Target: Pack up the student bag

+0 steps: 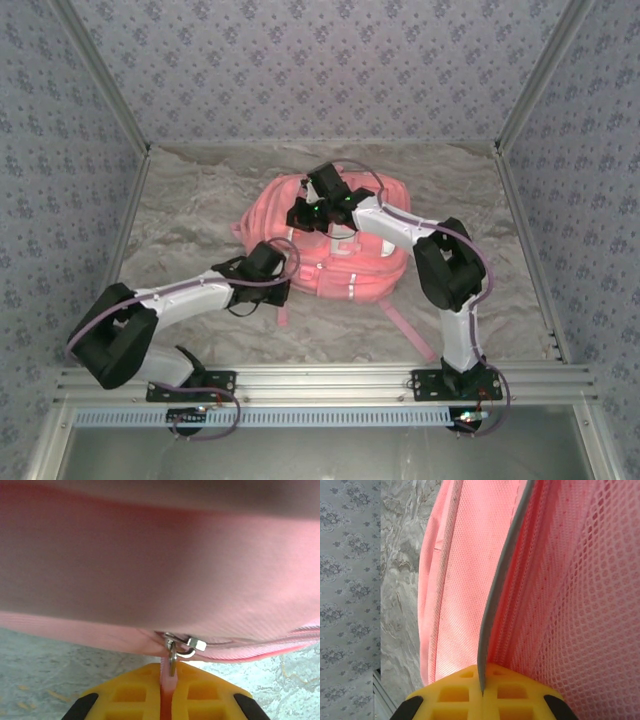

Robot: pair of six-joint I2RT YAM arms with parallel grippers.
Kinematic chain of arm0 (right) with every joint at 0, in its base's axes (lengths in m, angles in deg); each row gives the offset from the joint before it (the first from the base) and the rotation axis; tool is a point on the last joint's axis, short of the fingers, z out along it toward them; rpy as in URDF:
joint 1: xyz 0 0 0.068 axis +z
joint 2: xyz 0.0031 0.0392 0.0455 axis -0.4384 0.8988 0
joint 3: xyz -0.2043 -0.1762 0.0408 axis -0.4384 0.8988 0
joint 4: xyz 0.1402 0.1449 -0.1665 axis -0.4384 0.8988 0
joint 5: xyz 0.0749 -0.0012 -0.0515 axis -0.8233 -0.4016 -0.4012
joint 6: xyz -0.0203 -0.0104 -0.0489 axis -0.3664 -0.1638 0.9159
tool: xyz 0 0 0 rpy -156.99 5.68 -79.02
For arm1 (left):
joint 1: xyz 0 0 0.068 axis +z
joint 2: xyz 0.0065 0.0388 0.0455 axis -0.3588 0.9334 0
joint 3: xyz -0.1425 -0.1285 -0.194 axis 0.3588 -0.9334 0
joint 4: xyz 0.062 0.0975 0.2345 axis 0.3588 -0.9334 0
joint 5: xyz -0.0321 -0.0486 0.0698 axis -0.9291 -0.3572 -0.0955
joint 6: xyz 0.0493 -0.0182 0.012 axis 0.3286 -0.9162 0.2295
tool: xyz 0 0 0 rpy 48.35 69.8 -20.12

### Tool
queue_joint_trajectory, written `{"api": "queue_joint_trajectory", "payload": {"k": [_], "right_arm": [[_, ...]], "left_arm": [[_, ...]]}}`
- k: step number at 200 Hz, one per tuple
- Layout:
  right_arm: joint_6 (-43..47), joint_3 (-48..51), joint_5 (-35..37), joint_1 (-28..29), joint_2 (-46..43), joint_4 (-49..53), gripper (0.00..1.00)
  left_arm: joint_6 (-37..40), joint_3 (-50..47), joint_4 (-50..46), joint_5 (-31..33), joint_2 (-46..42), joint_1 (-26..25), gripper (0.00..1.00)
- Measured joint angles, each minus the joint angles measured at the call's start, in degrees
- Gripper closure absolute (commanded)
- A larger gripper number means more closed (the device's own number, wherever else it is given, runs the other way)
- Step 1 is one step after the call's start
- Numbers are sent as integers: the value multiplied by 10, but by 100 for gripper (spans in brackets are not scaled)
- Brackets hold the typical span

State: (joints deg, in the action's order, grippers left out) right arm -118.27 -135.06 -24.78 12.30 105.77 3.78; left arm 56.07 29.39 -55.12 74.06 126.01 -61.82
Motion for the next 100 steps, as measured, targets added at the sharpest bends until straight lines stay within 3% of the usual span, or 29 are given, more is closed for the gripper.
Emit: {"api": "queue_joint_trajectory", "payload": {"k": [43,100], "right_arm": [[22,7,11,-1,-11,3,100],[68,13,33,-2,-19,23,100]], "left_arm": [[-6,-2,6,-25,-6,34,92],[-7,-2,9,-36,-6,38,91]]}}
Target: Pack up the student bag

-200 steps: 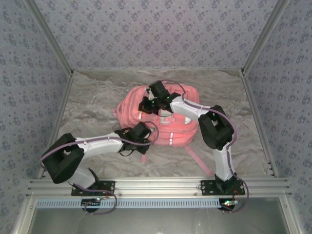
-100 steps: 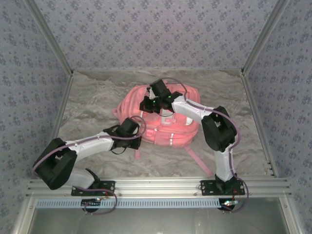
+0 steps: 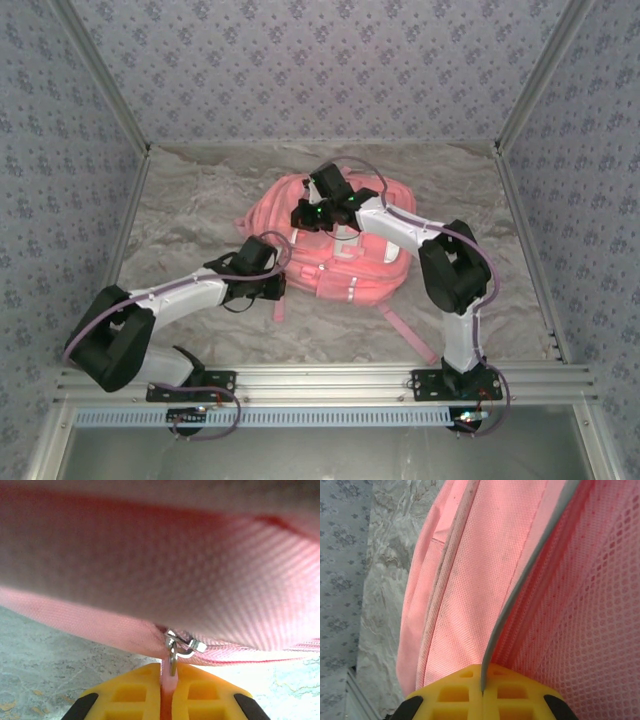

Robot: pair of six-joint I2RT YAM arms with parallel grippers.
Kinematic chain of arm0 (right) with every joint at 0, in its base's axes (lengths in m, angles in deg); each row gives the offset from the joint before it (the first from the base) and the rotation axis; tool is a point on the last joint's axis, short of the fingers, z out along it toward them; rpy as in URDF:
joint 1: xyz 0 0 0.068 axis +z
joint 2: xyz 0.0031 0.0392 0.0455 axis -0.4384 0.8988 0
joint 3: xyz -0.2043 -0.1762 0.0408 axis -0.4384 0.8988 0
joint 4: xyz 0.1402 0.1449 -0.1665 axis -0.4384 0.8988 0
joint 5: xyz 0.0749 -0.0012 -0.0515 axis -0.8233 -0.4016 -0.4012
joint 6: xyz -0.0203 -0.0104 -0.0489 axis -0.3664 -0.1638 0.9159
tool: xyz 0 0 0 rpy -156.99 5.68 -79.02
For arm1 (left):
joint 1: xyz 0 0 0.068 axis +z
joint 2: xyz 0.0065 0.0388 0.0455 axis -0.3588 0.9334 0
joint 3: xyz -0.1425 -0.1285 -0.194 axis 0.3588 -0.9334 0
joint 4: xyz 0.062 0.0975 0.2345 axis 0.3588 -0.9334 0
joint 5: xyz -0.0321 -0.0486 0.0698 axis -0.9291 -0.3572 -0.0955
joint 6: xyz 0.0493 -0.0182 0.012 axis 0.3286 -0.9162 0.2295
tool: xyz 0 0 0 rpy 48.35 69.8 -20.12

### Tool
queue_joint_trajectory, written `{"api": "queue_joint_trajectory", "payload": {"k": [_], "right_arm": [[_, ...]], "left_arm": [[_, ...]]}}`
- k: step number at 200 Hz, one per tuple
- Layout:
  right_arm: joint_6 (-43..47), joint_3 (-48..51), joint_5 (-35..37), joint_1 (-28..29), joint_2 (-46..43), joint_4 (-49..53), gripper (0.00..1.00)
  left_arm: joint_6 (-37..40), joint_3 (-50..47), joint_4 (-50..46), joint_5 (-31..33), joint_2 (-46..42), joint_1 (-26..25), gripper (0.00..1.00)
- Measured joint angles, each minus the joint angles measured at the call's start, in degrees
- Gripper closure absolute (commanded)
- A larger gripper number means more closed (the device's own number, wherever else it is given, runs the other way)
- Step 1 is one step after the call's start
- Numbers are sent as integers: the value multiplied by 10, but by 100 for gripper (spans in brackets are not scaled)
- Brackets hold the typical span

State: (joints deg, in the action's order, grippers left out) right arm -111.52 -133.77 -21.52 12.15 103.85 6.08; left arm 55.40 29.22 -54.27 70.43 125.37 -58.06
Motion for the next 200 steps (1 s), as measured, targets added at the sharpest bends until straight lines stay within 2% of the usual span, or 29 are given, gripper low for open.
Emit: {"api": "queue_joint_trajectory", "payload": {"k": [54,98,125,155,175,200], "right_arm": [[66,-16,45,0,-9,64,100],[103,-37,45,-4,-7,136,100],[117,-75,9,-8,12,169,100],[128,-85,-28,-13,26,190,100],[135,-84,-38,-14,26,193,100],[141,-71,-42,-16,25,185,100]], "left_arm": [[-28,-1,26,-21,9,-2,89],[-27,12,47,-14,58,-93,89],[-19,56,46,-3,99,-145,89],[3,103,45,0,135,-191,78],[14,117,46,-1,146,-203,68],[19,118,44,-2,153,-205,65]]}}
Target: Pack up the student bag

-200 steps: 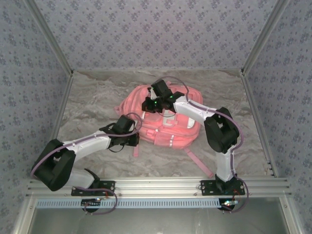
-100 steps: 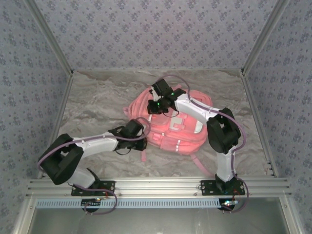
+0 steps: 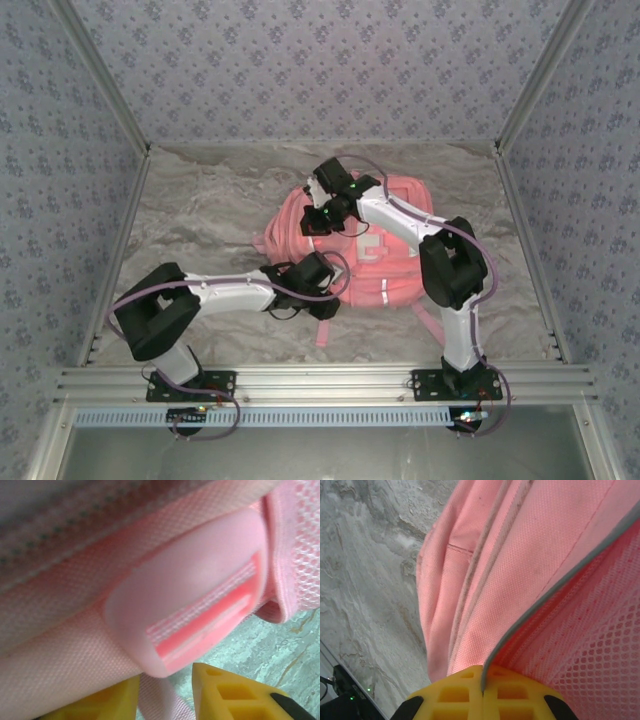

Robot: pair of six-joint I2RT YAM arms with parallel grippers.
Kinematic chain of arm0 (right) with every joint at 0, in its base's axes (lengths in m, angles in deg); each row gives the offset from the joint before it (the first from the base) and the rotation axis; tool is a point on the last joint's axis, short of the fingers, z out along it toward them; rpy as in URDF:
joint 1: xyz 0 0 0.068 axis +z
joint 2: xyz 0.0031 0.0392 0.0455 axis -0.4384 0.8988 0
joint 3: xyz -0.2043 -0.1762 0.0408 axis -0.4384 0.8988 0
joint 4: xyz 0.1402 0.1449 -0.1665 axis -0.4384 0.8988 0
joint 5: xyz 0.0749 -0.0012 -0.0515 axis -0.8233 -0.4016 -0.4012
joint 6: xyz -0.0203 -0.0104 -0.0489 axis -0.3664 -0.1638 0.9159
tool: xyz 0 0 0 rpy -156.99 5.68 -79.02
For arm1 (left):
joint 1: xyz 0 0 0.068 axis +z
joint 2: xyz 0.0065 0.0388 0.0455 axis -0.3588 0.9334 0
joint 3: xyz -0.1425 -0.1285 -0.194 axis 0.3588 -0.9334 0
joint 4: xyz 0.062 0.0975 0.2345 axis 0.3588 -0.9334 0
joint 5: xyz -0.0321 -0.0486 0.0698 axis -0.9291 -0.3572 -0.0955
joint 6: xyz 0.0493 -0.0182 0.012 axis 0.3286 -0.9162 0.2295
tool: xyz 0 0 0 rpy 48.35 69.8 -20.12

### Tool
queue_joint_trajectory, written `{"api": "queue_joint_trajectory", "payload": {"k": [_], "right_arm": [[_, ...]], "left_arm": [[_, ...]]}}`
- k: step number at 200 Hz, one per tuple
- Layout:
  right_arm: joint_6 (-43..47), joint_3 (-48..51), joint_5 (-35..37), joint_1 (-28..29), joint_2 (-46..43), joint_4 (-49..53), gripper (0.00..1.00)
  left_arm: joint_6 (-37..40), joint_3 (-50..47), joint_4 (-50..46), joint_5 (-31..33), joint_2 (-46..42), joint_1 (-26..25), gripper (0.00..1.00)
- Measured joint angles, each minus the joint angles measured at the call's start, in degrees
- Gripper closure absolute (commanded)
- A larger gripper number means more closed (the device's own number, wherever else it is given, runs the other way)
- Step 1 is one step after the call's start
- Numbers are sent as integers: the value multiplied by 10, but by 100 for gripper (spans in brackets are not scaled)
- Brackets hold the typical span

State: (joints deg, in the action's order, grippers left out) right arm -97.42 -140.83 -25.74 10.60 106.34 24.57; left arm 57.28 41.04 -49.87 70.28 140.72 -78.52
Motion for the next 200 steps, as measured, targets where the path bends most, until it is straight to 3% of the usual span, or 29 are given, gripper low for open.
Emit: {"api": "queue_joint_trajectory", "payload": {"k": [26,52,100,200], "right_arm": [[0,13,-1,-1,0,-8,100],[0,14,-2,-1,0,-11,100],[0,23,-3,-2,-8,-18,100],[-6,47,-15,-7,-22,-51,100]], "left_arm": [[0,0,-5,5,4,3,68],[-2,0,-8,10,3,12,83],[-10,-20,-11,14,-13,42,100],[-17,-86,27,-5,-83,63,100]]}}
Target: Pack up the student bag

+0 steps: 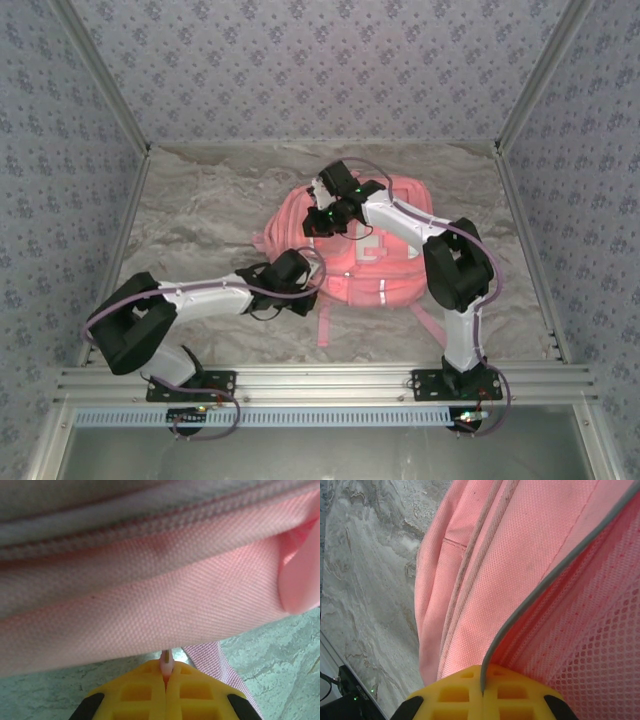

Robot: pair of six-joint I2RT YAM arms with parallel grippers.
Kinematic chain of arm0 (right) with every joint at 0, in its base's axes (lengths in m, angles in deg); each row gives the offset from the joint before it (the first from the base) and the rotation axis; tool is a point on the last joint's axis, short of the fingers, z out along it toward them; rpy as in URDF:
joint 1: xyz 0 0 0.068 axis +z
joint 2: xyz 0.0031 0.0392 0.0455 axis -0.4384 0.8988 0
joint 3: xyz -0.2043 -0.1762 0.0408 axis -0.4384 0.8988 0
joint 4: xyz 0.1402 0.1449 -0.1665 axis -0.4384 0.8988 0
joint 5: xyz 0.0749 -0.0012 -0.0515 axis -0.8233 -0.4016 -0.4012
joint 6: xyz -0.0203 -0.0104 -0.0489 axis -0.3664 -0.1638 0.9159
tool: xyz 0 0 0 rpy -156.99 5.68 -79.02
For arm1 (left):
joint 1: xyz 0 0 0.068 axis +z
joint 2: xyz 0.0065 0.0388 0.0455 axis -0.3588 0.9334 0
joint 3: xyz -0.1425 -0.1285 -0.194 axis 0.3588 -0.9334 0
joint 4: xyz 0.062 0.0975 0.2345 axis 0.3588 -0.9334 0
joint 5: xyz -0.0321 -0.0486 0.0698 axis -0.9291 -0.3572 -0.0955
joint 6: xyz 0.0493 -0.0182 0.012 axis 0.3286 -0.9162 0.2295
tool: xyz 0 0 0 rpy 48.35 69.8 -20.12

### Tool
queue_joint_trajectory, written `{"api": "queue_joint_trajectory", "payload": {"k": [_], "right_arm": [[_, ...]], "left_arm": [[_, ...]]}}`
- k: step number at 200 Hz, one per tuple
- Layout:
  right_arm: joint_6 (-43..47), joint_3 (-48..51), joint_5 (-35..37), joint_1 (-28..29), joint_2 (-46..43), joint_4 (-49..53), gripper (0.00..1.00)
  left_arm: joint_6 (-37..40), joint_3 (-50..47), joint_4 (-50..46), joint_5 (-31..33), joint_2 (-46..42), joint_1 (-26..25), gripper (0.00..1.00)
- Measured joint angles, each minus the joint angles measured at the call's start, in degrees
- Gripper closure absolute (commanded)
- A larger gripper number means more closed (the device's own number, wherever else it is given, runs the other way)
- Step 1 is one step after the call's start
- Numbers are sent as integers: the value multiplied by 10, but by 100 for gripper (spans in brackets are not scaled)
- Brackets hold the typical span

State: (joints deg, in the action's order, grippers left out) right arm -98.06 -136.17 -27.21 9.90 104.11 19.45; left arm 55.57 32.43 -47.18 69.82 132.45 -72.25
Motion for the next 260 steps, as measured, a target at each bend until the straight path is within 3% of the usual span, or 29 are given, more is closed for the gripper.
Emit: {"api": "queue_joint_trajectory", "payload": {"k": [116,186,238,243,252,260], "right_arm": [[36,35,12,11,-30,-6,100],[54,35,11,11,-40,2,100],[89,39,19,25,-60,7,100],[92,39,21,26,-62,9,93],[95,39,30,28,-65,13,67],[99,40,38,31,-68,23,52]], "left_arm": [[-19,-41,-8,0,-70,59,100],[-46,-53,-14,-3,-83,145,100],[-50,-38,-26,-17,-81,175,100],[-50,-37,-27,-20,-80,177,100],[-50,-34,-28,-27,-76,178,100],[-50,-32,-28,-30,-73,179,100]]}}
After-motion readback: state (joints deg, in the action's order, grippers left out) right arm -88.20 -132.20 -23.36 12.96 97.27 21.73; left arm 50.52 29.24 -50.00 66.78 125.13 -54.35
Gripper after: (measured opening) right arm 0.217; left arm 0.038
